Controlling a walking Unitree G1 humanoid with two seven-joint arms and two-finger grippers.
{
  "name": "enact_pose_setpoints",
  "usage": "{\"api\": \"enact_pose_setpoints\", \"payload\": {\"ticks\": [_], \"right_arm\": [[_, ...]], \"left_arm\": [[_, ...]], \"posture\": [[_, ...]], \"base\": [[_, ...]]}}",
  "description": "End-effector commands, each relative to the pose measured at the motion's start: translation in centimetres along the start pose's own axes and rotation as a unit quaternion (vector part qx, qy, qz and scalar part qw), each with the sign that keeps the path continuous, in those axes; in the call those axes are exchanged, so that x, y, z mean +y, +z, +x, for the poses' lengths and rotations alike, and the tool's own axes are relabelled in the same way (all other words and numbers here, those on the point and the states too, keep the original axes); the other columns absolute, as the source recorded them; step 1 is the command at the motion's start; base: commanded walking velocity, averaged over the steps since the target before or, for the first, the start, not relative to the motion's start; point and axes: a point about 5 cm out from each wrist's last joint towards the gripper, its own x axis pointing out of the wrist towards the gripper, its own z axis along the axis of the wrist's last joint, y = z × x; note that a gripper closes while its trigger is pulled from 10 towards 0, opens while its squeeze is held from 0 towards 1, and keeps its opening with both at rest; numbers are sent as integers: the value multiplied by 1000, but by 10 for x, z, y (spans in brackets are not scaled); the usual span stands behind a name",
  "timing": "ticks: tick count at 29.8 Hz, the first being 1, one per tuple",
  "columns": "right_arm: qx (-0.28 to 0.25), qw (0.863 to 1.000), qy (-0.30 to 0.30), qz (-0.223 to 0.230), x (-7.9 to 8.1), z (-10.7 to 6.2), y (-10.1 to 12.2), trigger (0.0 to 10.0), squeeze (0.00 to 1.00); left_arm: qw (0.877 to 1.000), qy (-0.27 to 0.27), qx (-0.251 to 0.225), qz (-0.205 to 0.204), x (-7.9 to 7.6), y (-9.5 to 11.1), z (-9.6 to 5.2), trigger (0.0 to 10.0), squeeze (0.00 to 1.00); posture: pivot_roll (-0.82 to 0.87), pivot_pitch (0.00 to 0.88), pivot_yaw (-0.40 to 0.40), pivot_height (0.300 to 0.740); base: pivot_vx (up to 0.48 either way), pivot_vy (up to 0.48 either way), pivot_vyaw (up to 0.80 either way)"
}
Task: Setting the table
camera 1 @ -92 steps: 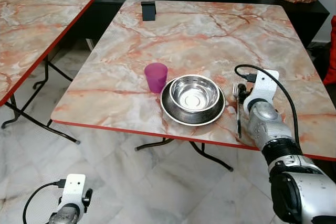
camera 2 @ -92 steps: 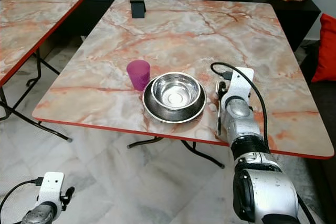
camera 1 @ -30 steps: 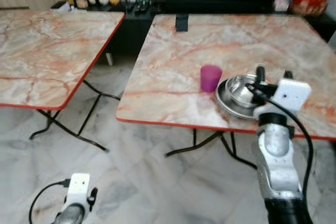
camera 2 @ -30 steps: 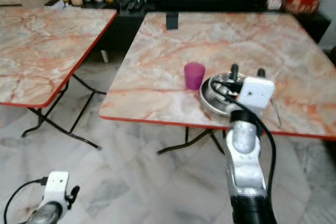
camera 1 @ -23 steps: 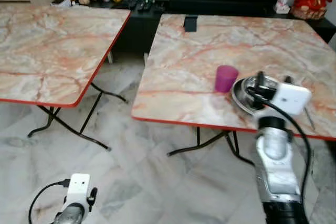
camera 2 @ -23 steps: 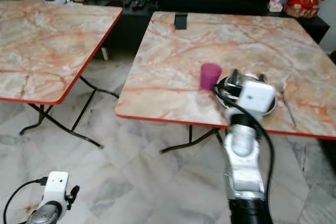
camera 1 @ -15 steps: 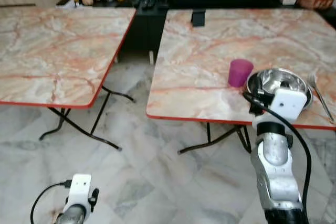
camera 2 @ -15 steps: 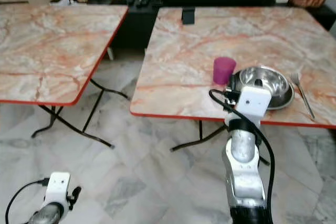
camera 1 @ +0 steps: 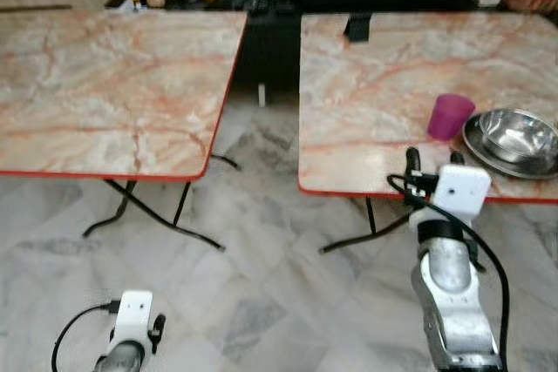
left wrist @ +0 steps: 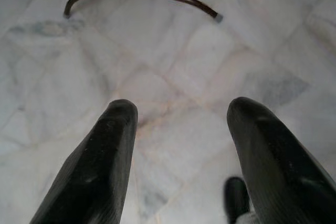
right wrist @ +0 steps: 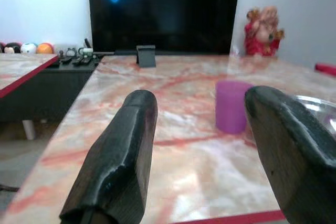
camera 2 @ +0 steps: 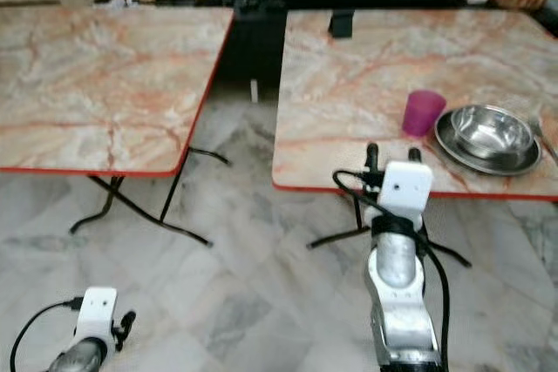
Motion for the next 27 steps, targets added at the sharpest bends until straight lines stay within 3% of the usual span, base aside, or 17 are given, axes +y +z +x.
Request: {"api": "enact_pose_setpoints", "payload": {"ticks": [1,7,12,14,18,19,24,26,27], "right_arm": [[8,1000,11,1,6,-2,-4,10000,0],[46,999,19,-8,3,-7,-26,10000,0],[136,990,21,-18,-1,-18,-69,10000,0],[212,976,32,-41,-3,-29,-100,10000,0],[266,961,38,-62,-7,-40,-123,10000,0],[306,949,44,-60,-9,-48,-137,10000,0],[348,936,36,-45,-15,-56,-154,10000,0],[396,917,34,-31,-19,-70,-169,10000,0],[396,917,34,-31,-19,-70,-169,10000,0]], "left_arm": [[1000,8,17,0,5,-9,-3,10000,0],[1000,9,16,-1,5,-9,-3,10000,0],[1000,9,16,-2,4,-9,-3,10000,0],[1000,10,16,-2,4,-9,-3,10000,0],[1000,11,16,-3,4,-9,-3,10000,0],[1000,11,16,-4,4,-9,-3,10000,0],[1000,13,17,-4,5,-10,-3,10000,0],[1000,14,17,-4,6,-9,-3,10000,0],[1000,14,17,-4,6,-9,-3,10000,0]], "posture": [[16,69,-3,740],[16,66,-5,740],[20,63,-8,740],[21,62,-12,740],[22,62,-12,740],[29,64,-13,740],[27,64,-12,740],[30,62,-12,740],[30,62,-12,740]], "base": [[0,398,0],[0,396,0],[0,397,0],[0,396,0],[0,394,0],[0,398,0],[0,398,0],[0,394,0],[0,394,0]]}}
